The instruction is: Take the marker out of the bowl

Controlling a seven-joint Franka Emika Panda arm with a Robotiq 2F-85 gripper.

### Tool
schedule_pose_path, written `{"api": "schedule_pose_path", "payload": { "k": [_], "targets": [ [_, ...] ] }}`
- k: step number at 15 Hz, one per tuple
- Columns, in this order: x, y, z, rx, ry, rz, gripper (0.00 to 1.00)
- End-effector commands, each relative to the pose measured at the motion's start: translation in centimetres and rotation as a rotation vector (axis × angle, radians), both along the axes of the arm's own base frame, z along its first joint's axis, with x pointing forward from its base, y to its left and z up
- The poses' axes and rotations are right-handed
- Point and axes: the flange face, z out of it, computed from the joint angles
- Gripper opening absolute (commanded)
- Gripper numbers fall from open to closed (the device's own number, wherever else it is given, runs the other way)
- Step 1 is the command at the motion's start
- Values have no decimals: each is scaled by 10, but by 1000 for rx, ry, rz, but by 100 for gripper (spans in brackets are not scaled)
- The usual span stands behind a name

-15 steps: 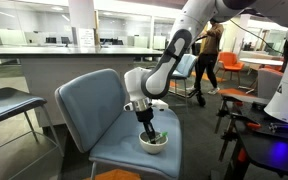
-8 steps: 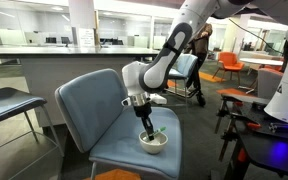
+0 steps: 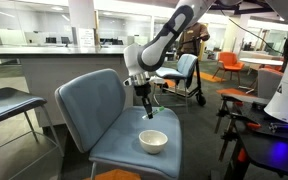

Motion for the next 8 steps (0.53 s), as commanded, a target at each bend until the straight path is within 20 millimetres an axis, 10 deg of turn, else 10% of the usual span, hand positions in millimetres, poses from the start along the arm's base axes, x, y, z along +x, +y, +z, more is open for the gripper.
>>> {"api": "schedule_pose_path", "payload": {
  "k": [1, 8],
  "targets": [
    [6, -23, -12, 2, -56, -52, 5],
    [27, -58, -59, -49, -167, -84, 5]
  ]
}}
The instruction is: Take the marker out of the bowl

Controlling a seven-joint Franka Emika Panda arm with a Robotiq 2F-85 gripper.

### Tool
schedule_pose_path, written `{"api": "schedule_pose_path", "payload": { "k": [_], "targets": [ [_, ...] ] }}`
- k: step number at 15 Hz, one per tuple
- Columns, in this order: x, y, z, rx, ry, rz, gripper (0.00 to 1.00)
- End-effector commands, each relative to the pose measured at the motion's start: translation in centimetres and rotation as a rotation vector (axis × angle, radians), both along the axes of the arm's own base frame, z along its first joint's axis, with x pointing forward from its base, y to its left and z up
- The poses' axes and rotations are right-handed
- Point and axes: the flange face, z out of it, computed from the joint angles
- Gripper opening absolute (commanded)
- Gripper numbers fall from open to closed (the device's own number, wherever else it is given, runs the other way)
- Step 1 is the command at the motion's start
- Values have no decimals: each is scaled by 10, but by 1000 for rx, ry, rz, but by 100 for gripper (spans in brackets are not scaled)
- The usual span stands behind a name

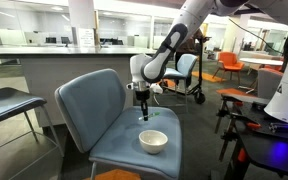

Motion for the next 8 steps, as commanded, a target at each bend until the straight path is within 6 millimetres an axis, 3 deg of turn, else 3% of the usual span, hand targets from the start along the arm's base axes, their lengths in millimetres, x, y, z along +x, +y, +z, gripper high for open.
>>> {"api": "schedule_pose_path", "payload": {
  "k": [1, 8],
  "targets": [
    [11, -2, -11, -34, -20, 0, 5],
    [22, -2, -24, -37, -47, -17, 5]
  ]
}}
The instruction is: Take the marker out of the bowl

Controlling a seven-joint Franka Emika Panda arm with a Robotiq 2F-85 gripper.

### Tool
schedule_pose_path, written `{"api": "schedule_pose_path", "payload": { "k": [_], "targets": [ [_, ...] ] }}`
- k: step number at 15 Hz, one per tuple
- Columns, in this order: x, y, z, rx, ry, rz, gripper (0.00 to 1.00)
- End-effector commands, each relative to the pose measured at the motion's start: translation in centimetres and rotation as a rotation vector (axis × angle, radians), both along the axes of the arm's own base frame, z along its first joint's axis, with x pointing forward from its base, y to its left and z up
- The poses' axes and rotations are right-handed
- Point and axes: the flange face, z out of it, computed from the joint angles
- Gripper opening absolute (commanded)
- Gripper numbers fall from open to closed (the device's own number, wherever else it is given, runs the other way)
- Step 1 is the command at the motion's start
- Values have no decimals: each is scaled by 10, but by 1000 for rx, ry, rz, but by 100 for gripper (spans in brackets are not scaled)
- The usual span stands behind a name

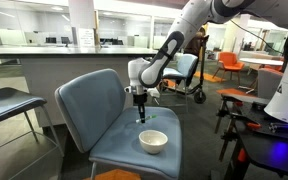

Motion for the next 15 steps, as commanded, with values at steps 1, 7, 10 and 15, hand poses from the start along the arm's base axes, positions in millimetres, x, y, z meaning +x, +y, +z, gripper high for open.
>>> {"api": "schedule_pose_path", "payload": {
  "k": [1, 7, 10, 15],
  "targets": [
    [10, 1, -1, -23, -35, -26, 5],
    [13, 8, -8, -6, -27, 159, 5],
    [14, 14, -12, -5, -27, 284, 5],
    [16, 14, -13, -52, -40, 377, 60]
  ]
}}
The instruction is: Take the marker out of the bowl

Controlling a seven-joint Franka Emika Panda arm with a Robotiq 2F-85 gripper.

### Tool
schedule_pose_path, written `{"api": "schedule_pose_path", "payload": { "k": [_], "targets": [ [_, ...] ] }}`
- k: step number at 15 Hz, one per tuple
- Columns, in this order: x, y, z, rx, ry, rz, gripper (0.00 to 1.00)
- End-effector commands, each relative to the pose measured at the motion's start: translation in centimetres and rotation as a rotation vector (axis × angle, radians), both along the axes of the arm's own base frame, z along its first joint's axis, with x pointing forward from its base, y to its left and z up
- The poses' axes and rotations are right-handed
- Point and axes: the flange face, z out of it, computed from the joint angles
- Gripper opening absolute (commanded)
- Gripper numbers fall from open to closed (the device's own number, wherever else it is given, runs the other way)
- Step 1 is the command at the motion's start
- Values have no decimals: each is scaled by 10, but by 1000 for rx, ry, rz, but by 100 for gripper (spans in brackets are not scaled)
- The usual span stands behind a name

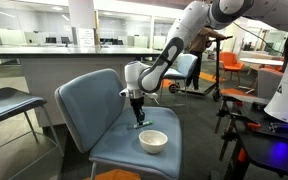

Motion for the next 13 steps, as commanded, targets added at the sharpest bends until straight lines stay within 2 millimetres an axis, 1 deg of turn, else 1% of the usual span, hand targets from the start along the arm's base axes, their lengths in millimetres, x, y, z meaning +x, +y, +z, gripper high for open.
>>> {"api": "schedule_pose_path", "payload": {
  "k": [1, 5, 6, 13],
  "targets": [
    [4, -2, 3, -33, -13, 67, 66],
    [3, -6, 12, -41, -17, 63, 97],
    [2, -5, 16, -37, -15, 53, 100],
    [3, 2, 61, -42, -81, 49, 100]
  ]
}}
